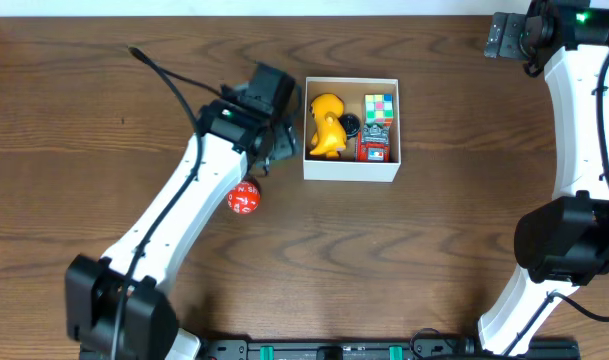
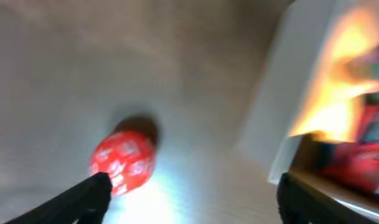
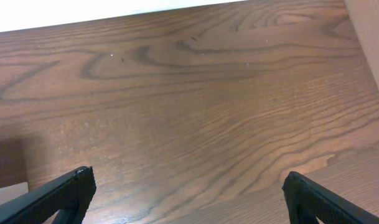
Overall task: Pack container
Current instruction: 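Move the left gripper to the red die and grasp it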
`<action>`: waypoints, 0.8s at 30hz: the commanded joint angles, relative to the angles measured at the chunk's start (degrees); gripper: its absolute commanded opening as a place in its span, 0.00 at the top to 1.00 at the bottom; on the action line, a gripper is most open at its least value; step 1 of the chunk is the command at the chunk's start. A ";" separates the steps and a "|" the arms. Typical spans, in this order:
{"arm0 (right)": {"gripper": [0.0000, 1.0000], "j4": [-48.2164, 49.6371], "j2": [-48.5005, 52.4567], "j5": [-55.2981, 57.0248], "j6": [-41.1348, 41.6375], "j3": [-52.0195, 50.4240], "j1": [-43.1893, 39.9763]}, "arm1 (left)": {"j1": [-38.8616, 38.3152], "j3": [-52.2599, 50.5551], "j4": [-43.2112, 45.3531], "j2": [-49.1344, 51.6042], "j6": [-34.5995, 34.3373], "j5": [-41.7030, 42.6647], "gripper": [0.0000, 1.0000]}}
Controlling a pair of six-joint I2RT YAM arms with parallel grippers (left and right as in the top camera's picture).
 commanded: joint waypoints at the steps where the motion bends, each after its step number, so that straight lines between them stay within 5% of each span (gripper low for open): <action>1: 0.01 -0.04 0.17 0.00 0.92 -0.04 -0.46 | 0.87 -2.40 -0.66 2.86 -1.81 -2.40 0.08; 15: 0.01 -0.04 0.17 0.00 0.92 -0.04 -0.46 | 7.45 -5.16 -0.68 12.22 -1.53 -2.12 0.03; 24: 0.01 -0.04 0.17 0.00 0.92 -0.02 -0.46 | 9.01 -5.22 -0.04 16.04 4.02 7.76 0.07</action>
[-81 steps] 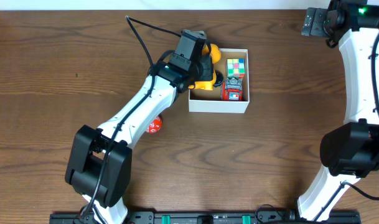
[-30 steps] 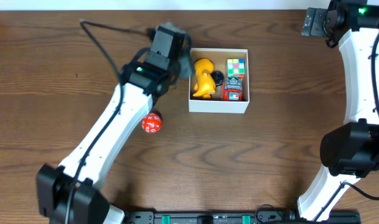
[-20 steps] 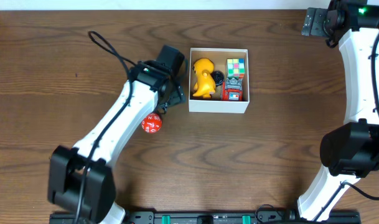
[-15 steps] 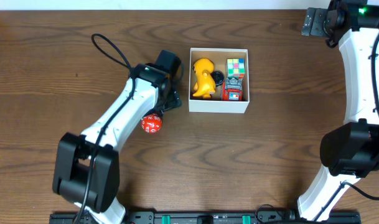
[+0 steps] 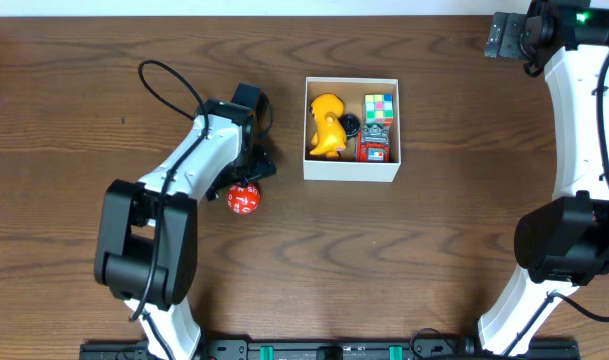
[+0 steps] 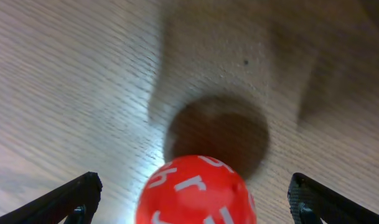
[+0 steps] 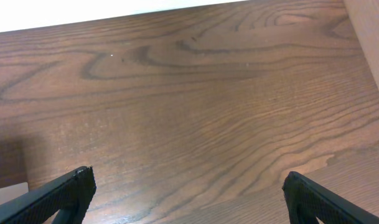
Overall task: Pack container
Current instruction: 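Move the left gripper to the red die and grasp it, then carry the red die over the box and drop it inside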
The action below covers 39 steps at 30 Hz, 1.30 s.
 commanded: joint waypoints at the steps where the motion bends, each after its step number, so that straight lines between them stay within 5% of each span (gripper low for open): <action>1: 0.01 -0.04 0.17 0.00 0.92 -0.04 -0.46 | 0.22 -0.31 -0.15 1.55 3.98 5.05 0.11; 8: 0.01 -0.04 0.17 0.00 0.92 -0.04 -0.42 | 0.24 -0.31 -2.12 1.66 6.84 9.40 0.26; 12: 0.01 -0.04 0.17 0.00 0.92 -0.04 -0.35 | 0.24 -0.31 -2.32 1.66 6.82 9.44 0.57; 16: 0.01 -0.04 0.17 0.00 0.92 -0.04 -0.35 | 0.24 -0.31 -3.04 1.66 6.82 9.46 0.73; 18: 0.01 -0.04 0.17 0.00 0.92 -0.02 -0.35 | 0.24 -0.26 -2.91 1.64 6.82 9.44 0.92; 29: 0.01 -0.04 0.17 0.00 0.92 -0.04 -0.35 | 3.48 16.90 -2.16 -0.35 10.47 9.46 0.95; 34: 0.01 -0.04 0.17 0.00 0.92 -0.04 -0.35 | 3.37 30.69 4.35 -0.42 16.79 15.52 0.94; 39: 0.01 -0.04 0.17 0.00 0.92 -0.04 -0.35 | 1.25 33.97 14.73 -0.37 23.08 22.12 0.94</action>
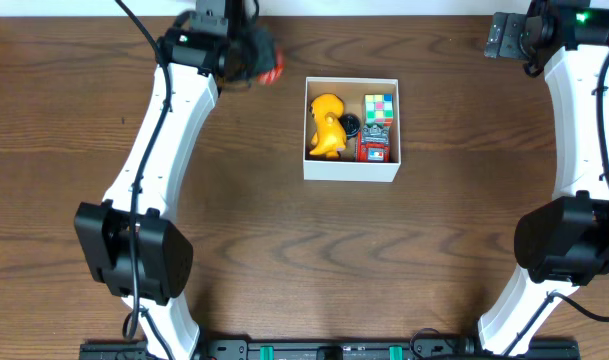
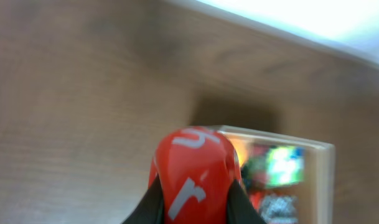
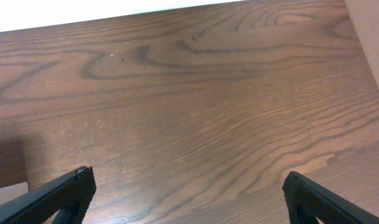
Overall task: Pack container
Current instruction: 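Carry the red die over the box and drop it inside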
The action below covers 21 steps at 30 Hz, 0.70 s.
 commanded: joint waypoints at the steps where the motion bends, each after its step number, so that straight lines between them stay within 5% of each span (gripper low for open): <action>1: 0.01 -0.02 0.17 0.02 0.92 -0.04 -0.35 | -2.38 0.74 3.06 -0.46 7.50 5.68 0.94; 9: 0.01 -0.02 0.17 0.02 0.92 -0.04 -0.35 | -10.21 0.72 13.25 3.61 19.67 5.64 0.94; 21: 0.01 -0.04 0.17 0.02 0.92 -0.04 -0.33 | -12.20 0.72 12.85 10.95 19.87 5.62 0.94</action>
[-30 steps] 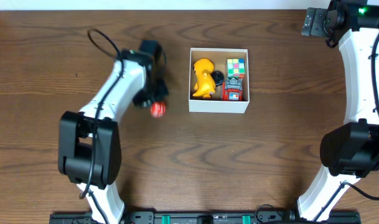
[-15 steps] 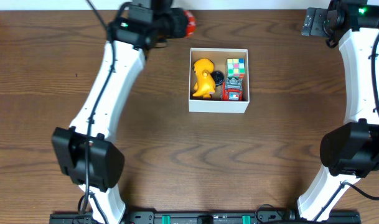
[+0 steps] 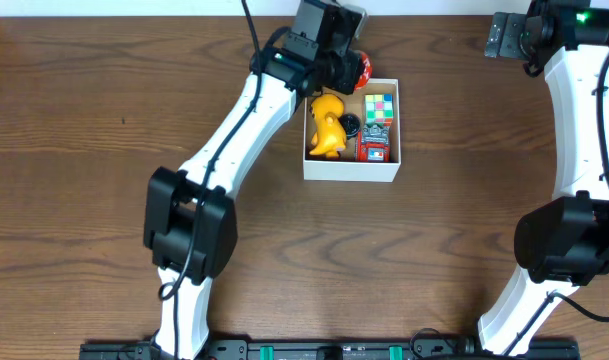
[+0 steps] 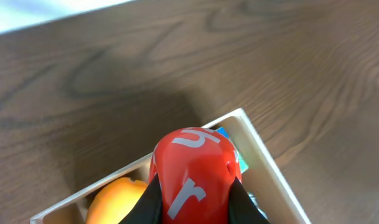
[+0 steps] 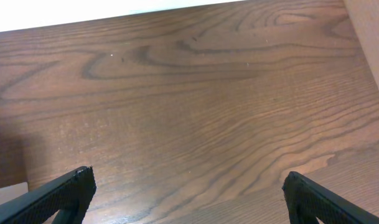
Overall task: Pack container
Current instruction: 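Carry the red die over the box and drop it inside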
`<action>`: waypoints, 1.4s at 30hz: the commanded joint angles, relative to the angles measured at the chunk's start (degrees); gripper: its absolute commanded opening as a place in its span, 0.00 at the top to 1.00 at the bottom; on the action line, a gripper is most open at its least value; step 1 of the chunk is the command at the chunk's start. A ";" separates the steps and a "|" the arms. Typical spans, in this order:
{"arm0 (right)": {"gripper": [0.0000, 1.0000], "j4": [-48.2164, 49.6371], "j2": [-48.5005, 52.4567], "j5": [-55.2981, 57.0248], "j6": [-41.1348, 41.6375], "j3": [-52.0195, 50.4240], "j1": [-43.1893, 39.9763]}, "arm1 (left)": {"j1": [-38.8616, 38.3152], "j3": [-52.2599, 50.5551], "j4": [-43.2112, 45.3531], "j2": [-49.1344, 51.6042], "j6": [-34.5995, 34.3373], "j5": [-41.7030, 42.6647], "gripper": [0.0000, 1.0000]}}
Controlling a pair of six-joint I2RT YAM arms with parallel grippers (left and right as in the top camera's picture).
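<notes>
A white box (image 3: pixel 351 171) stands at the table's middle back. It holds a yellow toy (image 3: pixel 327 125), a colour cube (image 3: pixel 381 106) and a red packet (image 3: pixel 375 147). My left gripper (image 3: pixel 350 68) is shut on a red ball with white letters (image 4: pixel 193 169), held above the box's far edge (image 4: pixel 177 155). The yellow toy (image 4: pixel 111 202) shows below it in the left wrist view. My right gripper (image 5: pixel 186 190) stands open over bare wood at the far right corner, with nothing between its fingers.
The right arm (image 3: pixel 584 130) runs down the table's right side. The left arm (image 3: pixel 234 140) stretches from the front across the middle to the box. Bare wooden table (image 3: pixel 104 120) lies left of and in front of the box.
My left gripper, still shut on the red ball, has moved right from the table's back left of the box to above the box's far edge. The right arm has not moved.
The red ball first lay on the table left of the box, my left gripper open near the box. Then the open gripper stood right over the ball. Later it held the ball at the table's back, and now holds it above the box.
</notes>
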 commanded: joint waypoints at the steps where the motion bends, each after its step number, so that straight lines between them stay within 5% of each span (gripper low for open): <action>1: 0.01 -0.04 0.17 0.00 0.92 -0.04 -0.31 | 0.61 0.22 0.28 -0.02 1.44 0.55 0.94; 8: 0.01 -0.04 0.17 0.00 0.92 -0.04 -0.31 | 0.48 0.22 -0.57 1.75 1.40 0.61 0.91; 11: 0.01 -0.04 0.17 0.00 0.92 -0.04 -0.35 | 0.48 0.22 -0.98 1.77 1.40 0.61 0.48; 14: 0.01 -0.04 0.17 0.00 0.92 -0.04 -0.35 | 0.48 0.22 -2.01 1.77 1.40 0.63 0.34; 25: 0.01 -0.04 0.17 0.00 0.92 -0.04 -0.35 | 0.48 0.22 -3.13 1.77 1.40 0.63 0.22; 37: 0.01 -0.04 0.17 0.00 0.92 -0.04 -0.31 | 3.48 0.24 -2.62 -0.48 1.31 0.46 0.21; 42: 0.01 -0.04 0.17 0.00 0.92 -0.04 -0.31 | 8.72 0.24 -3.19 -5.03 -4.61 -10.27 0.21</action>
